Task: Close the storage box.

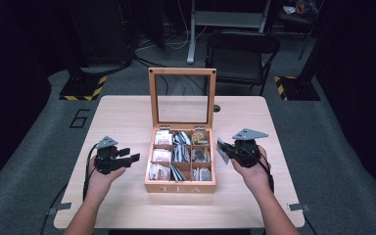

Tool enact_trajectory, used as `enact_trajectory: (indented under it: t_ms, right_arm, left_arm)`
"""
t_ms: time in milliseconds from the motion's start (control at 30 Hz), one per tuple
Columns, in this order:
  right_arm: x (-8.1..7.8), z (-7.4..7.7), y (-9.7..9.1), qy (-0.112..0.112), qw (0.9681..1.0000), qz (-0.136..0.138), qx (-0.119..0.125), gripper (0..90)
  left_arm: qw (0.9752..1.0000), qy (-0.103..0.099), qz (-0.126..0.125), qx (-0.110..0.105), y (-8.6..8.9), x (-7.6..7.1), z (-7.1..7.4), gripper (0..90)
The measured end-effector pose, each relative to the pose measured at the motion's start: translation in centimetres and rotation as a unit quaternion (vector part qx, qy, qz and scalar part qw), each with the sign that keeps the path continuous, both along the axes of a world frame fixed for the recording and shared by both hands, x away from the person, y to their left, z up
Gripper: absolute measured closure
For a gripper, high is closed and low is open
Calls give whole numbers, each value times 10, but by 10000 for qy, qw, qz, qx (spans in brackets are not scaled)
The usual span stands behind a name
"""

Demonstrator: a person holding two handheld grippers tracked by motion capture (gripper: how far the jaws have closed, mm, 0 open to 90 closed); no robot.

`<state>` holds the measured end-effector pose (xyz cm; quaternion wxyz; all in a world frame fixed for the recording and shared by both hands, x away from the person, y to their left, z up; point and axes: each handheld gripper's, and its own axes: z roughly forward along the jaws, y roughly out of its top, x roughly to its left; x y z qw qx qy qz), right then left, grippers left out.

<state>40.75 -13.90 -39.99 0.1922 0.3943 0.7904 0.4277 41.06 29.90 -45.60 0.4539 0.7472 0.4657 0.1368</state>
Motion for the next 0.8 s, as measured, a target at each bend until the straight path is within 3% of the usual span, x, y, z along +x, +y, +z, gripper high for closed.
enact_trajectory:
  t_ms: [800]
  right_arm:
    - [7, -48, -29, 151, 9977, -586, -302, 898]
  left_arm:
    - [10000, 56, -19, 22, 1, 0, -1, 437]
